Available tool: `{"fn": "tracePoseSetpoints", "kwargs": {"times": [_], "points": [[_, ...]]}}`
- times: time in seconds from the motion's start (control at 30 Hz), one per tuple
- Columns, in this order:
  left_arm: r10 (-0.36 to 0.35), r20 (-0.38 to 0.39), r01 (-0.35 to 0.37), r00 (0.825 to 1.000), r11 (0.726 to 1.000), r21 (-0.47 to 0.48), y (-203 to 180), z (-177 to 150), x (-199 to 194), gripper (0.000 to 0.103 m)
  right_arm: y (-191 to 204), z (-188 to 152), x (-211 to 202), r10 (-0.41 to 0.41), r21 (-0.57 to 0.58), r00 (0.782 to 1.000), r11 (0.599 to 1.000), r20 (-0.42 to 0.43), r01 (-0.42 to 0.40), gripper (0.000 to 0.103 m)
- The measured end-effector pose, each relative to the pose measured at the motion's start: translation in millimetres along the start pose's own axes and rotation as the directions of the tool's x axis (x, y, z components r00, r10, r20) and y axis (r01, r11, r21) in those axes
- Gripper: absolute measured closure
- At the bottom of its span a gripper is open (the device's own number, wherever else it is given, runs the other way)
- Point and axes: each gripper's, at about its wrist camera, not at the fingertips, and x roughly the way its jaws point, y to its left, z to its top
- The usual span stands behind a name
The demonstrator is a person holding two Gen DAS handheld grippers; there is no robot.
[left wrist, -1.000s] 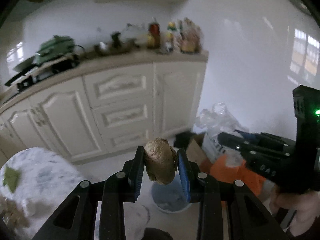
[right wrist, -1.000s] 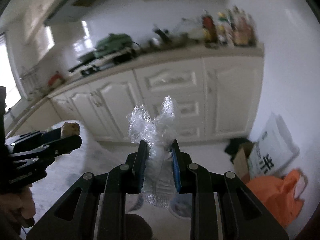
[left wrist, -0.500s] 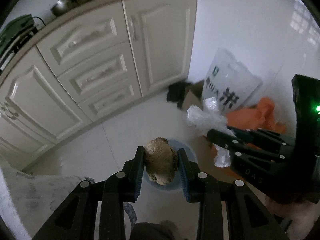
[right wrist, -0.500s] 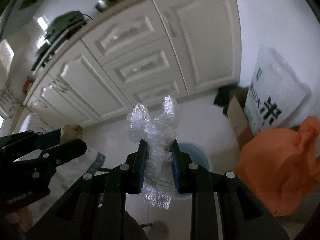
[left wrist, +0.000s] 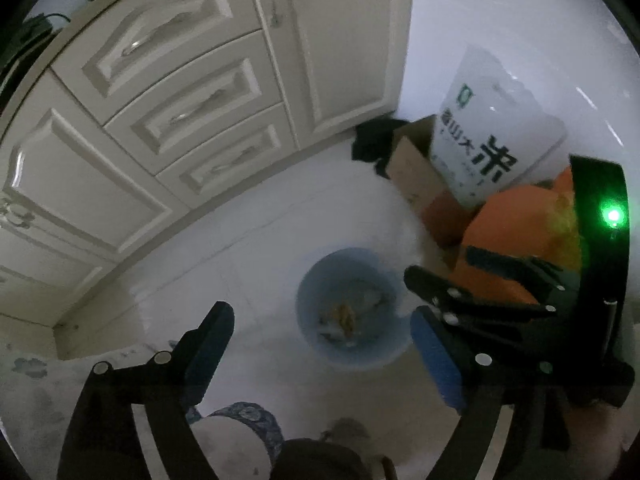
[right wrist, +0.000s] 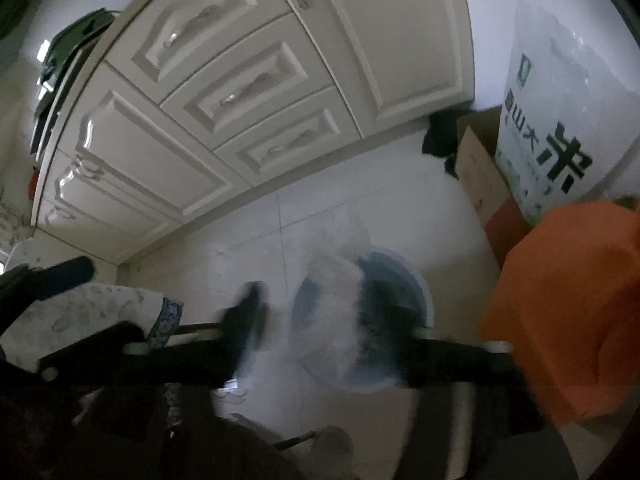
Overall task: Collect trash
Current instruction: 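Return both tools to the table above the remaining trash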
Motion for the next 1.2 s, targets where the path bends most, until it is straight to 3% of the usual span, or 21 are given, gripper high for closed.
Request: {"fn": "tracePoseSetpoints", "kwargs": {"times": [0.07,0.13,0.3,0.4,0.6,0.87,1.2], "points": [[0.020,-0.002,-0.020,1.000,1.000,-0.018,0.0,-1.4,-0.9,0.011,-4.8,-3.0,-1.3,0.014,0.032,1.000,0.999,-0.001,-0.014,0.012],[0.028,0.011,-0.028,1.000,0.999,-0.036,-1.1,-2.8,-6.9,0.010,-8.2,-5.8,-4.1,0.004,0.059,1.000,0.998,-0.002,-0.003,0.000],[0.046,0.075,-0.040,0.996,0.996,-0.077,-2.8,-20.8,-41.1,0.006,-5.5,-7.7,-18.9,-0.046,0.076,0.999,0.996,0.004,0.045,0.000],[0.045,0.127,-0.032,0.991,0.994,-0.106,-2.8,-35.2,-65.6,0.005,1.1,-8.4,-38.7,-0.030,0.081,0.999,0.996,0.031,0.028,0.000],[0.032,0.246,0.010,0.969,0.986,-0.169,10.1,-79.1,-123.9,0.002,36.1,-9.6,-84.9,-0.019,0.022,0.995,1.000,0.098,0.017,0.000],[0.078,0.432,0.023,0.899,0.974,-0.224,35.7,-177.0,-219.9,0.001,116.4,-23.7,-153.8,0.032,-0.117,0.978,0.993,0.205,-0.008,0.000],[0.217,0.581,-0.018,0.784,0.944,-0.329,63.3,-340.3,-322.6,0.001,221.8,-61.0,-211.4,0.135,-0.321,0.955,0.946,0.265,-0.045,0.000]]}}
